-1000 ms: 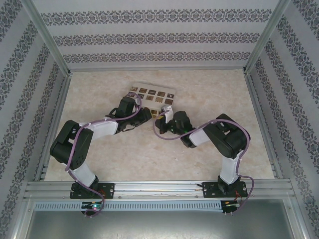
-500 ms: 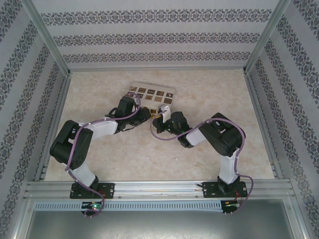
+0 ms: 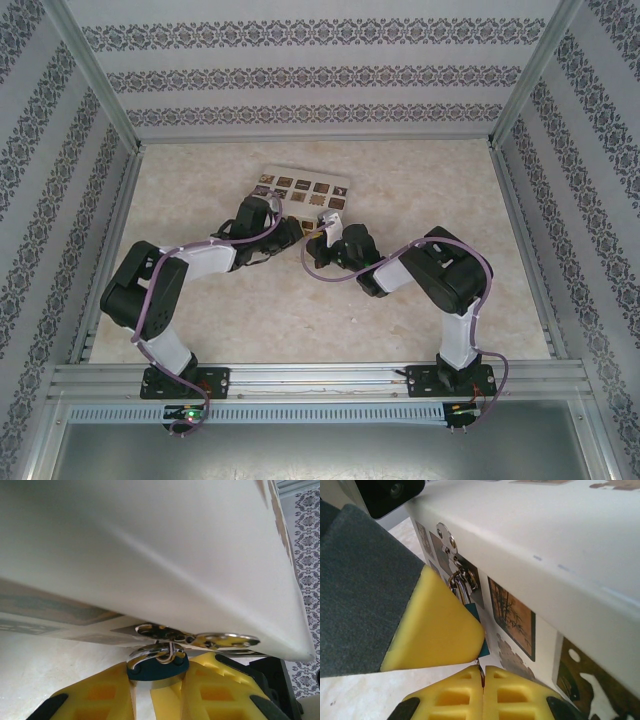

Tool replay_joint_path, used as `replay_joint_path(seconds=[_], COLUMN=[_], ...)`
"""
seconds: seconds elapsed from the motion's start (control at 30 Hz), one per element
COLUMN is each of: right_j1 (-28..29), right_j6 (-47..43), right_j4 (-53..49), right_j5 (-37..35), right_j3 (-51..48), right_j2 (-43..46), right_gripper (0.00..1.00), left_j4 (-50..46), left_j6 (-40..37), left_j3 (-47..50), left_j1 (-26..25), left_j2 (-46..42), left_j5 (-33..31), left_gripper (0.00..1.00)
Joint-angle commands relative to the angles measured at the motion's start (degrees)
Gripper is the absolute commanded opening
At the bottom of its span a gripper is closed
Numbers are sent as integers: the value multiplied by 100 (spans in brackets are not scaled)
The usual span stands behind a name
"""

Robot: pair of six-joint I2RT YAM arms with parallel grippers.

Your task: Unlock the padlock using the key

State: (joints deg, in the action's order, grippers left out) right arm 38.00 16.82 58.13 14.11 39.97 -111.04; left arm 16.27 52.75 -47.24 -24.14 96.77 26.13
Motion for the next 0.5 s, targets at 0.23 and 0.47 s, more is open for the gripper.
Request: replay_joint_path(seconds=[0.23, 0.47], right_j1=[43, -19], right_j6=[207, 300], right_j4=[524, 498], right_j5=[-178, -199], right_j3=[-96, -203], right_j2=[-78, -223], right_gripper=[0, 0], left_j4=[650, 788], left_j6=[252, 308], left_j3=[223, 389], left_j1=[-179, -93], left_j2=[473, 384], left_j5=[609, 455], left_gripper=[29, 41])
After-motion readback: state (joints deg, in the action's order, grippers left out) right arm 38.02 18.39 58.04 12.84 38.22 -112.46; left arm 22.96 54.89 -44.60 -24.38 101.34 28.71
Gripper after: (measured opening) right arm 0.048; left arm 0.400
